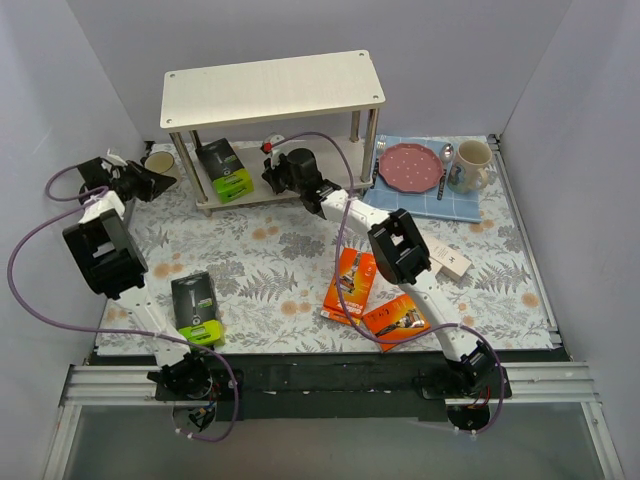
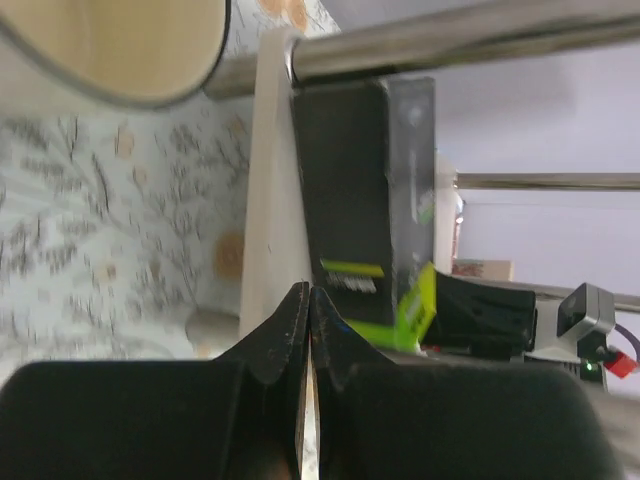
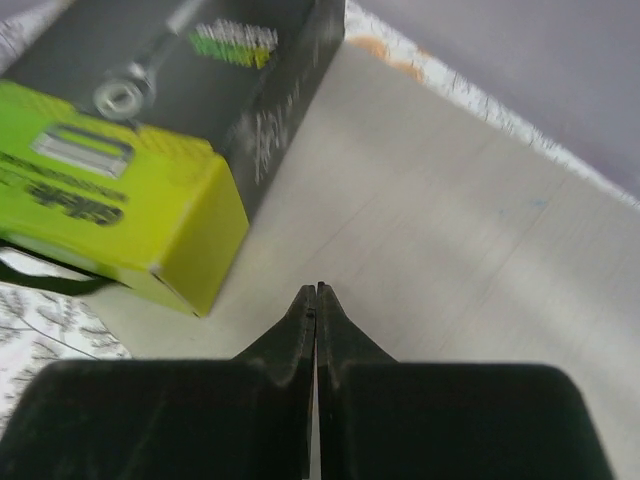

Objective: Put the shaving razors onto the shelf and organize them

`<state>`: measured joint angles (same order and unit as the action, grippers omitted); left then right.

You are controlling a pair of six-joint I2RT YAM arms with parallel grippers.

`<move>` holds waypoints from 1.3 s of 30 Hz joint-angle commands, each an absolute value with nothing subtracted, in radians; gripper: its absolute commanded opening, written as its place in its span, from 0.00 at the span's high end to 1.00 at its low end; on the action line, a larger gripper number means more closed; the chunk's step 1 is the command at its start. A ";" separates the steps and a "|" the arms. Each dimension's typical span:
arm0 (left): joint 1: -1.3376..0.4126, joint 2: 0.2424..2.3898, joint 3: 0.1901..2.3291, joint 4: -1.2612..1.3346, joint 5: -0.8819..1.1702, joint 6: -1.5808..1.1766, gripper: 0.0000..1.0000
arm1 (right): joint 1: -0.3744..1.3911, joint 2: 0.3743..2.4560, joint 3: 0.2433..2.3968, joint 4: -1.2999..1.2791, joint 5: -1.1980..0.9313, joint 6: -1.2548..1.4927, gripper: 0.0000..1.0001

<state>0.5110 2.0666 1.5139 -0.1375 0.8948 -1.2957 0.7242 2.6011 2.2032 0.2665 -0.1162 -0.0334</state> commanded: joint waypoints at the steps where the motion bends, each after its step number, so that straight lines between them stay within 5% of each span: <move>1: 0.446 2.178 1.637 -0.081 0.894 -1.289 1.00 | 0.729 2.657 2.283 0.336 -0.074 -0.043 0.99; 19: 0.321 2.375 1.835 -0.008 0.870 -1.293 1.00 | 0.787 2.703 2.312 0.364 -0.166 0.020 0.99; 39: 0.388 2.007 1.665 -0.282 0.526 -1.210 0.94 | 0.773 2.752 2.352 0.423 -0.005 -0.034 0.99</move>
<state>0.3721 2.1750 1.7199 -0.2111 0.6197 -1.2346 0.7944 2.7197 2.2967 0.3519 -0.0952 -0.0105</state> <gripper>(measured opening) 0.053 0.021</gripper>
